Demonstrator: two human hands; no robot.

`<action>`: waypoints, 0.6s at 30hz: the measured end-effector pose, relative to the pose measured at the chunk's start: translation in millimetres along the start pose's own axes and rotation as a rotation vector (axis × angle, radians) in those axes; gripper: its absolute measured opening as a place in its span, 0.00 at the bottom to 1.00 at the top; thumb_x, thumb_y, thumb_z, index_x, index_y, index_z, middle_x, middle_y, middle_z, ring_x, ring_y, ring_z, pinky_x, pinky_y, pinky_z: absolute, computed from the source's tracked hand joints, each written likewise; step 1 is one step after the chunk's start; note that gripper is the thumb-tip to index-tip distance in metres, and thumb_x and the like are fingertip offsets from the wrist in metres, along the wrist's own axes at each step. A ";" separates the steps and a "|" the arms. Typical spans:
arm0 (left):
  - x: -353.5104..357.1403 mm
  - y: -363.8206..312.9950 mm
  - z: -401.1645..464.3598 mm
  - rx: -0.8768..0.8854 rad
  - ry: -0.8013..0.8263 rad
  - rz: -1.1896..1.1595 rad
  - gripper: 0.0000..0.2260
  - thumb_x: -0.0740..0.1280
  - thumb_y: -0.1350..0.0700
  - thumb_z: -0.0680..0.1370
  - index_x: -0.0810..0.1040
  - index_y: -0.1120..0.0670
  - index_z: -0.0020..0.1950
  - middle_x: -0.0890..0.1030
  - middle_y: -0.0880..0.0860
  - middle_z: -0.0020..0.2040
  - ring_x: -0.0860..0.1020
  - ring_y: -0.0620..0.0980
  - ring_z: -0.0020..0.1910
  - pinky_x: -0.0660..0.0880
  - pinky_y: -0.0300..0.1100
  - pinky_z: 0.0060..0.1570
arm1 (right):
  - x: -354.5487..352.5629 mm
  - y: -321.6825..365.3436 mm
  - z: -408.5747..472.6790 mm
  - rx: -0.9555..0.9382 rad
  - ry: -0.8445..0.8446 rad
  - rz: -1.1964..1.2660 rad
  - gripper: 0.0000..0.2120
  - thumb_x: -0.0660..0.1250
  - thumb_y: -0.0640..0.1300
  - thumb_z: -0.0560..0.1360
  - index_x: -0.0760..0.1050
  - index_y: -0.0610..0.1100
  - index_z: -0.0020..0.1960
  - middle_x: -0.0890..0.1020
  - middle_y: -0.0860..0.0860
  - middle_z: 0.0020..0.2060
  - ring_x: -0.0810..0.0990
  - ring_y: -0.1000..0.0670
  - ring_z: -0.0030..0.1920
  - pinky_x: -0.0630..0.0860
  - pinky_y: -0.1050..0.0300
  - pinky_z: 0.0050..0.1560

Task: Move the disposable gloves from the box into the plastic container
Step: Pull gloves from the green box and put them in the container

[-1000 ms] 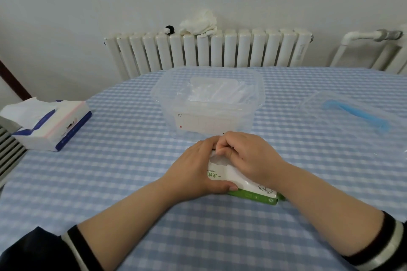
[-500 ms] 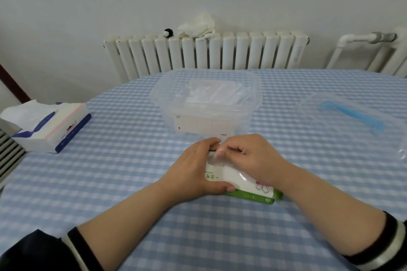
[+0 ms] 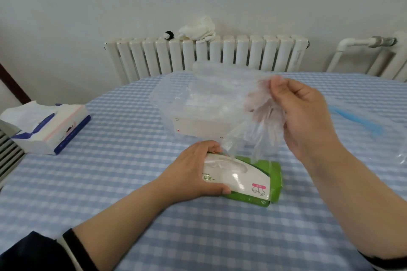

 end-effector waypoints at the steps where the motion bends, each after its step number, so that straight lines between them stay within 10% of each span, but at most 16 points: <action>1: -1.4 -0.4 0.0 -0.004 0.003 -0.044 0.40 0.78 0.34 0.61 0.66 0.42 0.68 0.71 0.37 0.63 0.70 0.36 0.61 0.69 0.36 0.61 | -1.9 -4.6 -0.2 0.099 0.007 0.020 0.11 0.63 0.46 0.79 0.82 0.44 0.45 0.86 0.46 0.37 0.85 0.44 0.41 0.82 0.47 0.45; 4: -10.0 -4.4 -1.1 0.014 -0.055 -0.167 0.35 0.70 0.32 0.62 0.70 0.42 0.66 0.75 0.39 0.62 0.73 0.38 0.61 0.72 0.43 0.62 | -2.1 -19.4 -1.4 0.348 0.045 0.190 0.15 0.56 0.46 0.82 0.79 0.40 0.48 0.86 0.44 0.41 0.85 0.44 0.43 0.81 0.50 0.43; 8: -26.4 -30.7 -6.4 0.018 -0.184 -0.289 0.20 0.64 0.31 0.63 0.74 0.30 0.54 0.76 0.33 0.55 0.73 0.34 0.58 0.67 0.26 0.54 | 4.2 -24.7 -3.7 0.403 0.055 0.515 0.19 0.51 0.49 0.83 0.76 0.39 0.59 0.85 0.43 0.51 0.84 0.44 0.52 0.81 0.52 0.50; 18: -33.4 -84.1 25.3 -0.173 -0.462 -1.327 0.04 0.67 0.59 0.77 0.79 0.59 0.45 0.84 0.53 0.39 0.81 0.48 0.38 0.79 0.36 0.41 | 12.8 -29.6 -19.2 0.207 0.106 0.604 0.21 0.48 0.51 0.83 0.80 0.49 0.58 0.82 0.47 0.58 0.80 0.46 0.60 0.77 0.45 0.60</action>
Point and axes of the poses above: each hand's wrist, its own z-axis towards the middle knuckle, its own x-axis out of the palm, y = z × x, the point moved 1 cm from there along z, towards the middle knuckle
